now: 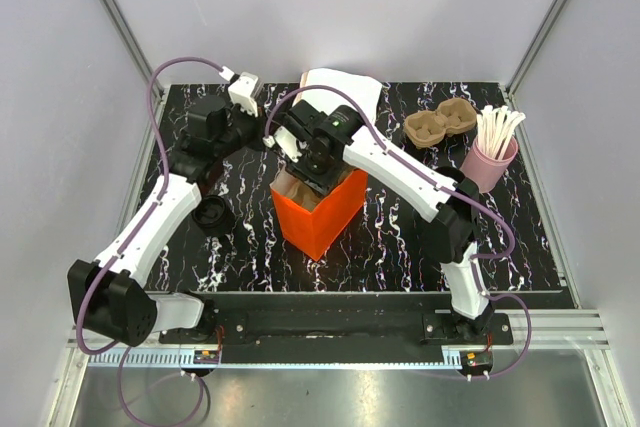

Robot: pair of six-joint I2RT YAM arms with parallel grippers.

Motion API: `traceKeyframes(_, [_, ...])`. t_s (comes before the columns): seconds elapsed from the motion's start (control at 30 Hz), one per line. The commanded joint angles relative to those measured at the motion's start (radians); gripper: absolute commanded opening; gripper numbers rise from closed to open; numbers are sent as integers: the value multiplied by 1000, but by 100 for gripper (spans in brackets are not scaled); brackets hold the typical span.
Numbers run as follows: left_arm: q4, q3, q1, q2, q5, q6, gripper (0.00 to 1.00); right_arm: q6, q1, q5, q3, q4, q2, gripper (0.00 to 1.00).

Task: Pack the takeout coffee

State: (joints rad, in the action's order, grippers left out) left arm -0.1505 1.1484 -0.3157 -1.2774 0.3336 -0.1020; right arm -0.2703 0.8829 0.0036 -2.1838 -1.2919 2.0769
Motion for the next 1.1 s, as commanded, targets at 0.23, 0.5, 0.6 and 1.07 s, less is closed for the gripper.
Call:
traceKeyframes(0.23, [69,-12,-31,30,18,-19,9,11,2,-57,47,-29,-46,41])
traceKeyframes(0.5, [77,-15,-31,23,5,-24,9,8,2,-50,38,-27,-54,54])
traceKeyframes(0.6, [78,-15,-31,21,5,-24,9,5,2,-45,32,-26,-60,59])
traceKeyframes(1.07, [80,-16,-31,16,10,-27,9,-26,2,-34,-48,-20,-72,80])
